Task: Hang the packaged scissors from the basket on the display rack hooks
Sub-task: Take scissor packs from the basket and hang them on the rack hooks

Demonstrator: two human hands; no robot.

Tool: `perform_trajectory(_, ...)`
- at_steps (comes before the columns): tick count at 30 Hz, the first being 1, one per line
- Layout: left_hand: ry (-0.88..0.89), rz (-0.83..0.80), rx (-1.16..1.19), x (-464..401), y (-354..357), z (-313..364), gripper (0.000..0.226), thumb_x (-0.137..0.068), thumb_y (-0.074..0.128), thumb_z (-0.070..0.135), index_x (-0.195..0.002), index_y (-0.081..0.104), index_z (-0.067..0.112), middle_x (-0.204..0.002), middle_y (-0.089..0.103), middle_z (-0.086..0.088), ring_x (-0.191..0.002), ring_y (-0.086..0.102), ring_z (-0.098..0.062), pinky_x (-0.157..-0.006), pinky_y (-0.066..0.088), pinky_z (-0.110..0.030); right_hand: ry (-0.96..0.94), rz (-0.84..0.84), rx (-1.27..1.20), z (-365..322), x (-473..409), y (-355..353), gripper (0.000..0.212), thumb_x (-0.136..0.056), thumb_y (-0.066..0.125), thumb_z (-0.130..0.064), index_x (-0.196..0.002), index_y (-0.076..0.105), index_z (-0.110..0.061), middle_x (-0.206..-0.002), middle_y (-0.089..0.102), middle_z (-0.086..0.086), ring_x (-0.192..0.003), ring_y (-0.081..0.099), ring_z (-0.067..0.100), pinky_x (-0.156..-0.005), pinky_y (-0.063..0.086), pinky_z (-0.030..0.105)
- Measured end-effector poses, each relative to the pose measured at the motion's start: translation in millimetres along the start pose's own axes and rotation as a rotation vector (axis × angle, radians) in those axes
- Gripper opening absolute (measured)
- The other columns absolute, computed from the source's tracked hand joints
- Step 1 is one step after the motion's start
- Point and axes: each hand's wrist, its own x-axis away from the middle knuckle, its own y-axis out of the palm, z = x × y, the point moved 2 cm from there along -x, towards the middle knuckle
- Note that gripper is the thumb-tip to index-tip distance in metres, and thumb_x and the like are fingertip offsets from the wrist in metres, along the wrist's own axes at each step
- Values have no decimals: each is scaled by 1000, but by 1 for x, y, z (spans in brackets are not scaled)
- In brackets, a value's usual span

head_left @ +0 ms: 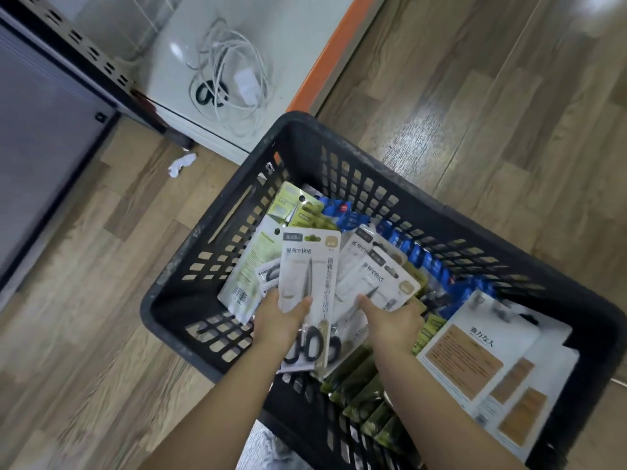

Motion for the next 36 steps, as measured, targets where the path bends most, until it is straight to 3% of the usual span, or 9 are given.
perform_trajectory(5,38,9,81,26,-14,16,22,-97,49,20,-115,56,9,-113,61,-6,-107,56,-24,-93,43,-31,-59,-98,-78,-7,21,-21,40,-94,54,-17,-131,42,-4,-124,54,13,-115,52,32,-97,41,41)
perform_trajectory(12,59,56,175,84,-77,53,7,-97,48,21,-99,54,17,-88,59,3,-73,54,-9,-63,43,-23,-204,-273,-29,-68,92,-49,20,-97,46,-30,-106,47,-12,-97,52,1,-95,49,23,-81,36,31)
perform_trajectory(15,47,84,248,124,-124,79,15,-96,50,27,-102,59,17,-92,63,2,-84,59,-16,-78,50,-32,-271,-350,-42,-120,143,-64,38,-96,49,-32,-126,52,-10,-122,55,3,-115,51,26,-87,34,29)
perform_trajectory(17,37,118,316,159,-162,98,15,-95,52,33,-100,59,21,-95,65,3,-91,60,-18,-87,49,-34,-361,-416,-35,-158,185,-77,34,-96,50,-31,-121,56,-9,-121,60,9,-104,56,24,-81,37,28)
perform_trajectory(22,116,272,394,265,-278,151,38,-93,50,42,-107,62,8,-98,66,-3,-87,61,-18,-72,47,-28,-620,-571,-21,-259,321,-114,37,-96,51,-19,-110,53,15,-88,55,20,-81,52,22,-60,41,22)
perform_trajectory(25,164,451,475,345,-351,176,37,-93,51,41,-101,58,5,-101,63,-7,-85,58,-20,-69,44,-27,-761,-701,-15,-307,422,-136,31,-96,51,-19,-109,56,9,-102,60,24,-106,57,36,-89,45,40)
perform_trajectory(28,250,587,626,431,-419,185,26,-93,53,38,-89,55,12,-95,61,-3,-79,55,-15,-71,45,-29,-937,-781,-20,-341,532,-164,26,-97,49,-23,-117,56,-8,-119,60,13,-106,55,25,-86,39,29)
perform_trajectory(33,340,853,764,572,-515,160,31,-94,53,33,-70,42,17,-74,49,2,-76,49,-18,-68,40,-26,-1177,-901,-16,-356,711,-211,31,-97,47,-23,-116,55,1,-111,58,24,-106,55,36,-62,36,27)
perform_trajectory(36,383,977,835,641,-557,124,33,-95,53,34,-71,41,14,-71,47,0,-65,46,-14,-56,37,-22,-1290,-987,-14,-344,801,-233,29,-98,47,-25,-118,54,-6,-117,59,13,-101,55,27,-76,42,30)
